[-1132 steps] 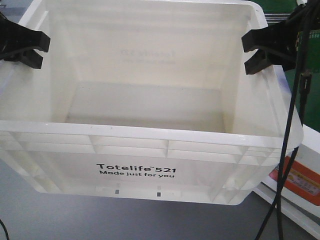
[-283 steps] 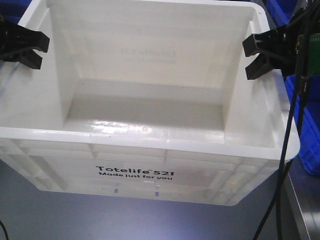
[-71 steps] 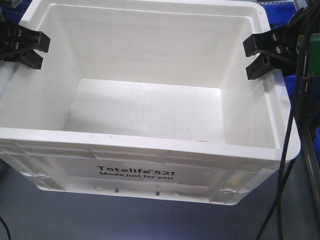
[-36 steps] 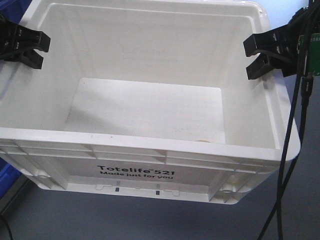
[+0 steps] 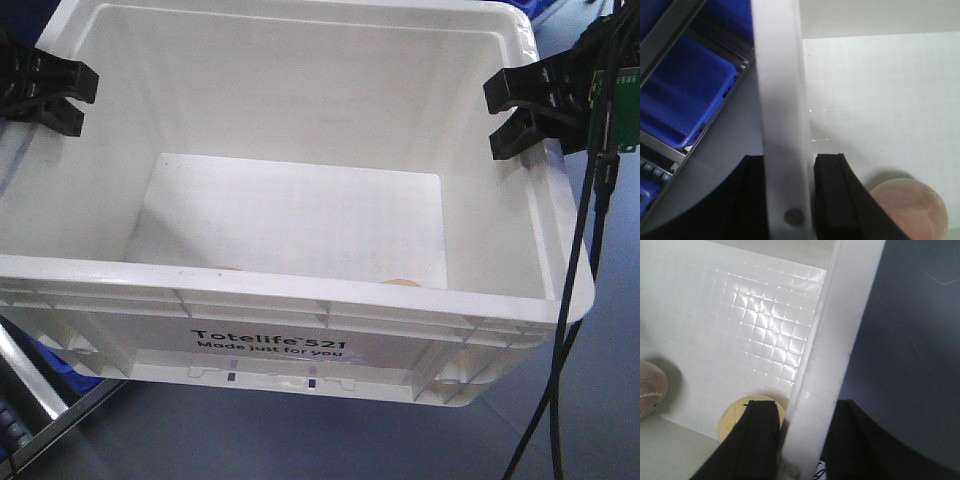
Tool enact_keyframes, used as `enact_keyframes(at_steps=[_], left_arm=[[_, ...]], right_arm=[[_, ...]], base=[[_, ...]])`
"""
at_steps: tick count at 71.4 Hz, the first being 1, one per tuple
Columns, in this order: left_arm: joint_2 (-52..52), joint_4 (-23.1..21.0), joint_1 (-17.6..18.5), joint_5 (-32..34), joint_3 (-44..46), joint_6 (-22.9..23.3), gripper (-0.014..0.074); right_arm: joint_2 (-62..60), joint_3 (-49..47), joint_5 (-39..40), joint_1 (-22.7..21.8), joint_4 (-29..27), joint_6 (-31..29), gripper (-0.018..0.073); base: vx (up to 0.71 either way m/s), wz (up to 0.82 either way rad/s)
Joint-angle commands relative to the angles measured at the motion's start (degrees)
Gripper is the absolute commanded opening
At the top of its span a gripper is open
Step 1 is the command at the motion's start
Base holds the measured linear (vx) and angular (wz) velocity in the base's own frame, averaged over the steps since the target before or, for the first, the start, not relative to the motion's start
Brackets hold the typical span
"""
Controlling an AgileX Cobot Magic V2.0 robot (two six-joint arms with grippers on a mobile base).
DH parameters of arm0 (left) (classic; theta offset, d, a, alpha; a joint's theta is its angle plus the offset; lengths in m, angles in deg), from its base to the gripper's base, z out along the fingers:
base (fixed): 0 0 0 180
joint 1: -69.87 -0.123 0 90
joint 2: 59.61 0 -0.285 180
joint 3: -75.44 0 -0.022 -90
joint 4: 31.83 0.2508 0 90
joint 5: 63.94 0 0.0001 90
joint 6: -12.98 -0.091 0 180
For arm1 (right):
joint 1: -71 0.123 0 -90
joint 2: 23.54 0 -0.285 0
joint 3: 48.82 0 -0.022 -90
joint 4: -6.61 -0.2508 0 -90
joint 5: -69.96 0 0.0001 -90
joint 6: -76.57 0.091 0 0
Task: Place moving items into box and shelve
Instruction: 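Keep gripping the tote rims as the base approaches the blue-bin shelf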
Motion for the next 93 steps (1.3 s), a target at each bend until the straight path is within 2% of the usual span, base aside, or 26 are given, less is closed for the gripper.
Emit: enact_keyframes(at_steps=[1, 93], left_arm=[[-2.36, -2.31, 0.27, 6.07, 2.72, -0.29, -0.0017], [-2.36, -2.31, 0.27, 6.07, 2.72, -0.29, -0.0017]], right_arm=[[-2.37, -2.47, 4.4, -0.01, -3.59, -1.58, -0.0012], [-2.37, -2.47, 4.21, -0.01, -3.59, -1.58, -0.0012]], base=[[0.09, 0.54], [-0.04, 0.48]])
